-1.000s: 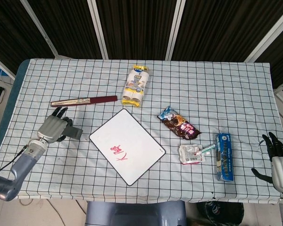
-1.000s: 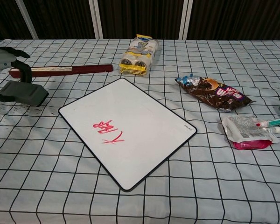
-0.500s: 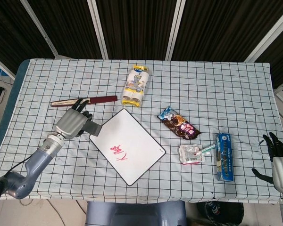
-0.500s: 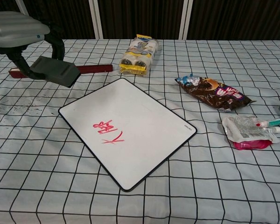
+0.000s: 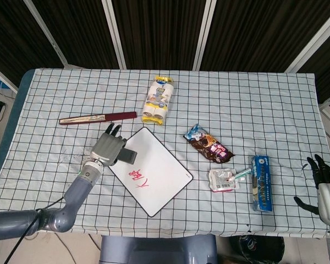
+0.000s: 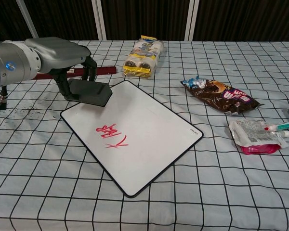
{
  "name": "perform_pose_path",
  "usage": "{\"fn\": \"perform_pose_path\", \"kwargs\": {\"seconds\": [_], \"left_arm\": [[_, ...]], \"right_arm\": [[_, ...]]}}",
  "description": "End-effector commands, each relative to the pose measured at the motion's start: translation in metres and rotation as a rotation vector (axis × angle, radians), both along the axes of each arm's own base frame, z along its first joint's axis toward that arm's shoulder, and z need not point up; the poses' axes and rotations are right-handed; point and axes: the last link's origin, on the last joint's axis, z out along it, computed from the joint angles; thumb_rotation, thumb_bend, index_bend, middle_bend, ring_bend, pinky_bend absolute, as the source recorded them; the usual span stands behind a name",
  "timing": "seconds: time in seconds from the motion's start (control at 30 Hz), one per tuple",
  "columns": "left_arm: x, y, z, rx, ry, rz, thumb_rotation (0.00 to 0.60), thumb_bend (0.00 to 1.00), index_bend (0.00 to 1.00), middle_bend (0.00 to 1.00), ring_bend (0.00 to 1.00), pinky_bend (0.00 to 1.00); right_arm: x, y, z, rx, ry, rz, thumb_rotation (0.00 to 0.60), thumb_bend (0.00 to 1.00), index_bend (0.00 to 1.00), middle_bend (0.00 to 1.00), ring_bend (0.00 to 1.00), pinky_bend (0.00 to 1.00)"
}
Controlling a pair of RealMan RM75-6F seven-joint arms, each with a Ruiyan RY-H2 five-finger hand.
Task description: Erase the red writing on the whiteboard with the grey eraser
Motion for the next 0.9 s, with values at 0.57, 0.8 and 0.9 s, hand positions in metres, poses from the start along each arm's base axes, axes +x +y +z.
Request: {"fn": "perform_pose_path", "kwargs": {"seconds": [0.57,0.8,0.9], "left_arm": [[0.013,-0.016,-0.039,-0.042,-0.014,-0.002,0.600,0.34,0.43,0.43,0.00,0.03],[0.010,-0.020,-0.047,-0.062,0.008,-0.014,0.600,0.34,0.43,0.43,0.00,0.03],[0.011,-0.023,-0.049,-0.064,0.010,-0.012,0.600,0.34,0.42,0.43,0.00,0.03]], "right_arm": [[0.000,0.000,0.001,-0.002,-0.001,0.000,0.600,0.11,0.01,0.04,0.14,0.19],[0.000,0.000,0.001,-0.001,0.000,-0.001,0.600,0.11,0.01,0.04,0.14,0.19],[0.000,0.000,0.001,-0.002,0.000,0.000,0.600,0.11,0.01,0.04,0.14,0.19]]}}
